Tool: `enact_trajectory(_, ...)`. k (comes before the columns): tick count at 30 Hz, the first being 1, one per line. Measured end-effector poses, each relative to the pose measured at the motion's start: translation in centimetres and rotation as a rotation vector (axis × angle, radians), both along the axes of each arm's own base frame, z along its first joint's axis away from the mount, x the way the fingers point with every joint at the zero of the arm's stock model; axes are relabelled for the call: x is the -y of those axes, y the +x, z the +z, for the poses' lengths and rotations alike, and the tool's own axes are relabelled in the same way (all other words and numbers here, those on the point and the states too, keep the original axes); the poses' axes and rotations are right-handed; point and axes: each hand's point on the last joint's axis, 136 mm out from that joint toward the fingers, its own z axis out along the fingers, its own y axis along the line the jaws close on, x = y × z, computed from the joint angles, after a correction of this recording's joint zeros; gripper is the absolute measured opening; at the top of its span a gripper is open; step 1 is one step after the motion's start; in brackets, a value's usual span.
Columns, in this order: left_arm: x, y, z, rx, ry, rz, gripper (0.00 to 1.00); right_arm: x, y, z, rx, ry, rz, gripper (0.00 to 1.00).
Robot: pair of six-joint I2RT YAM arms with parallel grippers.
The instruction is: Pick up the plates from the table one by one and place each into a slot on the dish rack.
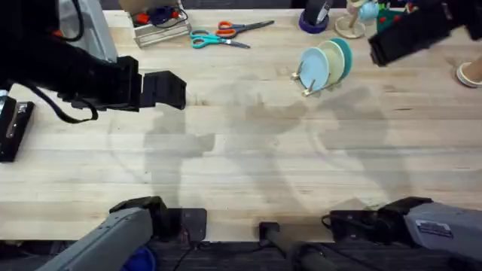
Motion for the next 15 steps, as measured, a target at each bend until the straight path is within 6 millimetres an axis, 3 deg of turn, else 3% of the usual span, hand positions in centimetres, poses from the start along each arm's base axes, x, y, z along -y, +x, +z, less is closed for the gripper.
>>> enact_trajectory(15,0.0,-0.2,-0.1,-0.009,-0.001,0.0,0.993,1.3,-4.1,3.3,0.134,0.049,-0.011,0.995)
